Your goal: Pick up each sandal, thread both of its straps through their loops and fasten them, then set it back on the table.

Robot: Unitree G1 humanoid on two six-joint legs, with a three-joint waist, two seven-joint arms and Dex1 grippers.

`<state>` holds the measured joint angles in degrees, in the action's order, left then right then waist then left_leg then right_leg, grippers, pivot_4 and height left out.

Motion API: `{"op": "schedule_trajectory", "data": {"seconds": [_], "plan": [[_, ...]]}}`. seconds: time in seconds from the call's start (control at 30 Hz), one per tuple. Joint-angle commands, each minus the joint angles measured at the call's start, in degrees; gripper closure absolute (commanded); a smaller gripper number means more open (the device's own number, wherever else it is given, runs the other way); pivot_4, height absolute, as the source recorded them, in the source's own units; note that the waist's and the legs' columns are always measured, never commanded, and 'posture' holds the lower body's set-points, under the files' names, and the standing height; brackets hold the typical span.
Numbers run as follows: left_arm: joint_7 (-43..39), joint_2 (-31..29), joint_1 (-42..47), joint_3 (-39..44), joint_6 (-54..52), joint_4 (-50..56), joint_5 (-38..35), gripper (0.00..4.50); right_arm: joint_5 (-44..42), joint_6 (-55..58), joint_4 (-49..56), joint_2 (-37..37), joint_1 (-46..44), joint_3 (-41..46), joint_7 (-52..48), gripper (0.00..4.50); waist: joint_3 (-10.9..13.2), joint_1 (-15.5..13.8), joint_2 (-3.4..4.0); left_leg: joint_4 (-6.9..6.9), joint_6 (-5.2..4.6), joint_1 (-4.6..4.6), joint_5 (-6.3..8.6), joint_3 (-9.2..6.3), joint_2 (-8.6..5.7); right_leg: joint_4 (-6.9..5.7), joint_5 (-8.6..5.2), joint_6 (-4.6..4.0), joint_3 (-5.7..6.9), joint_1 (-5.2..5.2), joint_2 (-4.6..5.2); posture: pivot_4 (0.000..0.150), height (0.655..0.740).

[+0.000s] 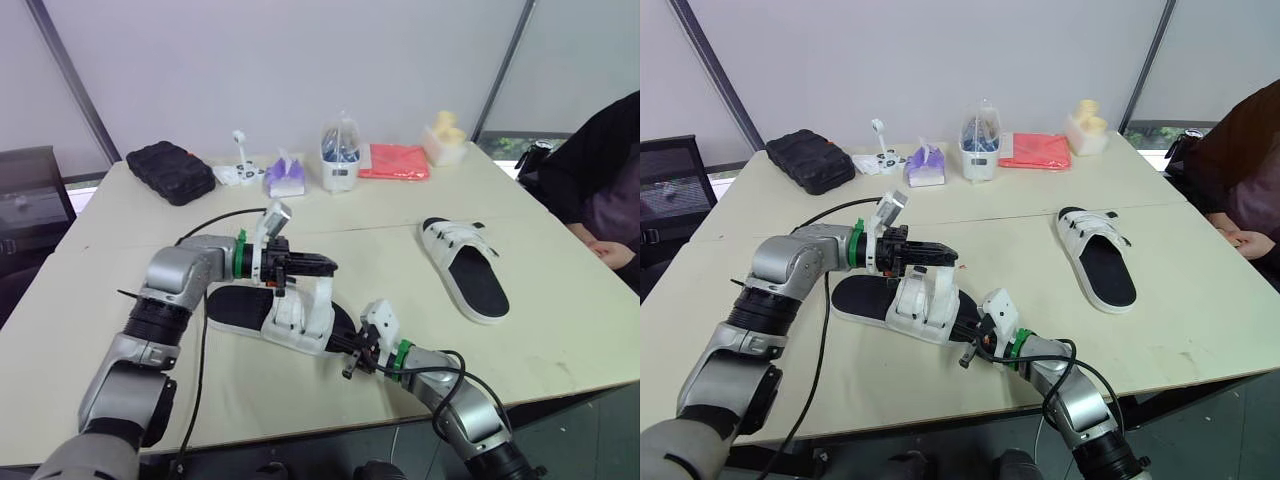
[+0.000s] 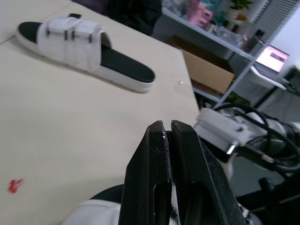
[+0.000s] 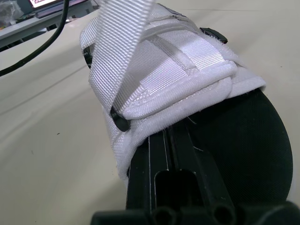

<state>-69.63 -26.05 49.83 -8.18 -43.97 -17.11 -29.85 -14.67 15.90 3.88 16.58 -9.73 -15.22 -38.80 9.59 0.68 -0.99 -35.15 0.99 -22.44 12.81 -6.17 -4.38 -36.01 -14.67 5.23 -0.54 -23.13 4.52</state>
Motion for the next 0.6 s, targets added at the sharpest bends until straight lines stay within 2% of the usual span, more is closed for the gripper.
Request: {"op": "schedule_trajectory", "data": {"seconds": [0.03,0.17,0.4,0.6], "plan": [[-0.2,0.8,3.4,1.0,4.4,-3.4,2.0,4.47,2.3,2.0,-2.8,0.2,1.7,-0.8,1.4,4.5,0.0,0.0,0.0,0.0,0.0,0.0,0.0,0.0,0.0,0.0,0.0,0.0,0.0,0.0,0.0,0.15,0.74],[-2.2,1.6,5.0,0.4,7.9,-9.4,4.6,4.47,2.4,2.1,-2.3,0.0,2.1,-1.0,1.8,4.5,0.0,0.0,0.0,0.0,0.0,0.0,0.0,0.0,-0.01,0.0,0.0,0.0,0.01,0.0,-0.01,0.15,0.74],[-7.1,4.5,13.2,-2.7,19.7,-32.2,13.3,4.47,2.4,2.3,-0.9,-0.3,3.6,-0.8,3.1,4.5,0.0,-0.1,-0.04,-0.04,0.0,-0.01,0.0,0.0,-0.02,-0.01,0.01,0.02,0.1,0.01,-0.02,0.15,0.74],[-8.6,7.0,16.1,-5.6,30.0,-45.4,21.7,4.47,2.5,2.4,0.0,-0.5,4.7,-0.6,4.1,4.5,0.0,-0.1,-0.05,-0.02,0.0,-0.02,0.0,0.0,-0.02,-0.04,0.03,0.16,0.15,0.01,-0.01,0.15,0.74]]}}
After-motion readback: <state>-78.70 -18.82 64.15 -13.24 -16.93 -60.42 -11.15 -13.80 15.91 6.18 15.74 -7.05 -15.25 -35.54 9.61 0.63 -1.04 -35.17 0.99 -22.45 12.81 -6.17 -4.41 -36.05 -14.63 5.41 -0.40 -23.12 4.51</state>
